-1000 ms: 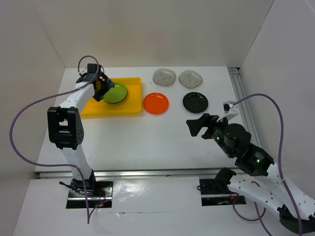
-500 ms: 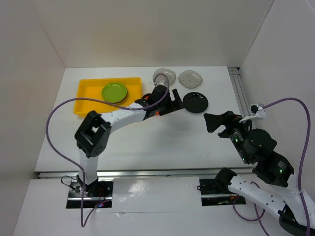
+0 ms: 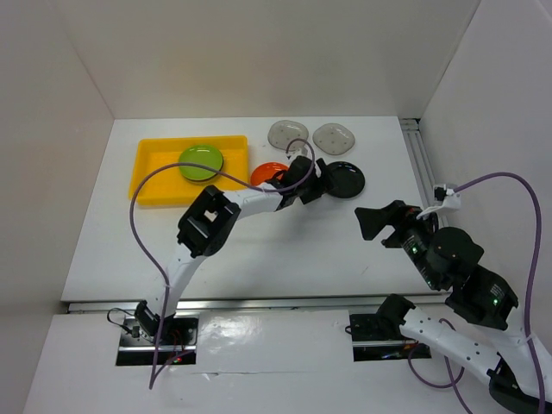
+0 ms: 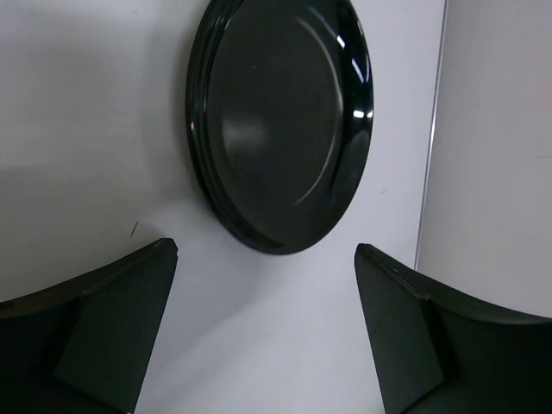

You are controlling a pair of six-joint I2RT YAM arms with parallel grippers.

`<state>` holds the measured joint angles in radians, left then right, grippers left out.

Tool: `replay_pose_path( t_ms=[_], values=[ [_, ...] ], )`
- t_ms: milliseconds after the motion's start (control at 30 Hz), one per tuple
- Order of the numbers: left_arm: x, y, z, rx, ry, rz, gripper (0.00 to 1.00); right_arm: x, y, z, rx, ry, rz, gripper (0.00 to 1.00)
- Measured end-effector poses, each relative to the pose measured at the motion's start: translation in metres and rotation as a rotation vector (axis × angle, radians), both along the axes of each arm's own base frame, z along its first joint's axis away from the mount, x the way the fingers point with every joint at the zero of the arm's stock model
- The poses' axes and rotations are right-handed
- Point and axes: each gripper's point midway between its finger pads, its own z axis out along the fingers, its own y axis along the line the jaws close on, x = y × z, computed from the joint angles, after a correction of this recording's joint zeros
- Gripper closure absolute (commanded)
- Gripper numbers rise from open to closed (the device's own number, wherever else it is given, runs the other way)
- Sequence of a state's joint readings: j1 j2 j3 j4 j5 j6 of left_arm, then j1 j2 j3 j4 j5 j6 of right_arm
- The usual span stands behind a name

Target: Place the plates into the plastic bin on the countertop

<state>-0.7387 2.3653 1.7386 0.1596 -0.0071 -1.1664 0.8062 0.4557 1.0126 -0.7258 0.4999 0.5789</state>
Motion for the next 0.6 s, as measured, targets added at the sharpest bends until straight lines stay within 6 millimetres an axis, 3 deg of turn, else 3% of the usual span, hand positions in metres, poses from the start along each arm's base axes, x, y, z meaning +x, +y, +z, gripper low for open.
replay_pose_path(
  t_ms=[233, 433, 467, 500, 600],
  values=[
    [0.022, -0.011, -0.006, -0.02, 0.013, 0.063, 0.29, -0.002, 0.003, 0.001, 0.002, -0.002, 0.021, 0.0],
    [0.025, -0.006, -0.018, 0.003, 0.049, 0.111, 0.55, -0.004, 0.007, 0.002, -0.002, -0.006, 0.05, 0.0],
    [0.026, -0.006, -0.02, 0.002, 0.056, 0.121, 0.69, -0.004, 0.008, 0.002, -0.002, -0.006, 0.053, 0.0],
    [0.026, -0.005, -0.021, -0.001, 0.062, 0.13, 0.76, -0.004, 0.008, 0.001, -0.002, -0.005, 0.057, 0.0],
    [0.029, -0.005, -0.029, -0.001, 0.08, 0.142, 0.85, -0.006, 0.01, 0.001, 0.002, -0.006, 0.073, 0.0]
  ],
)
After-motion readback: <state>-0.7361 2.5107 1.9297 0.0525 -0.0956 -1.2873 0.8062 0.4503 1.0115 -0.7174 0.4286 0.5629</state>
